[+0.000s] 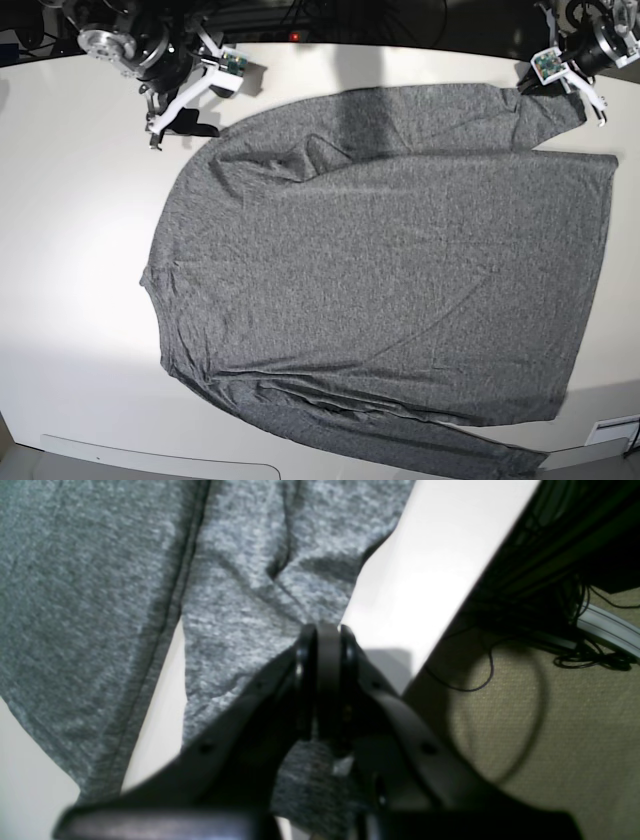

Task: Fold the T-shirt properly
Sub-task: 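Grasp the shirt's shoulder edges with the left and right grippers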

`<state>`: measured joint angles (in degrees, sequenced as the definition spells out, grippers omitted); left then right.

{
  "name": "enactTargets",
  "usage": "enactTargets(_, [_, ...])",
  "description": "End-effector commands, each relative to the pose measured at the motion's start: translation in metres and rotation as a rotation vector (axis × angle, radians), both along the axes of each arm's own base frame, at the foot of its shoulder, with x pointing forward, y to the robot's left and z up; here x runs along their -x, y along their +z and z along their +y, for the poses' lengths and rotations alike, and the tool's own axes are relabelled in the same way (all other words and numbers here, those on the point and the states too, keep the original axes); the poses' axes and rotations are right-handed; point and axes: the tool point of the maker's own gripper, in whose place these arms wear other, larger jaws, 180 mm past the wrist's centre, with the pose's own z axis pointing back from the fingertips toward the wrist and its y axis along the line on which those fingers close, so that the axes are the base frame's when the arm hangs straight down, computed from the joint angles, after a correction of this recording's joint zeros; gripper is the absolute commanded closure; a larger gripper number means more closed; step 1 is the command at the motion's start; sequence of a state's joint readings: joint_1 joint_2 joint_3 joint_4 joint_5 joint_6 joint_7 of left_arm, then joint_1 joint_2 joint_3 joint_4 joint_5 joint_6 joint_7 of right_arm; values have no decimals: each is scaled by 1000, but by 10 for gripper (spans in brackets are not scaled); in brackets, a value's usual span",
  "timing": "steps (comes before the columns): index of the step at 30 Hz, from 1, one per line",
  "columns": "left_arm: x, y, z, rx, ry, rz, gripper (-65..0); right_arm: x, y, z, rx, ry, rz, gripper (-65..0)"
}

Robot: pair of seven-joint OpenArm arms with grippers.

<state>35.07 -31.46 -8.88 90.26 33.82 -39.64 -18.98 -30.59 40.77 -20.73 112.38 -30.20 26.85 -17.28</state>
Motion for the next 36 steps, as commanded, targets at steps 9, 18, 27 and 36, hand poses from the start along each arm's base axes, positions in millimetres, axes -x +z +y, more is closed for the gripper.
enactTargets(9, [1,2,4,-14,-13,2,0,-15,-36,-10,82,62,75,-385])
enactTargets(18, [1,2,4,-14,-13,3,0,-25,-40,0,56,126,164,-385])
enactTargets(27, [1,2,4,-14,-13,3,0,-23,-41,-1,29,74,206,-272])
enactTargets(36, [2,2,4,-14,-13,6,0,-20,-43,-6,28,13,255,-23])
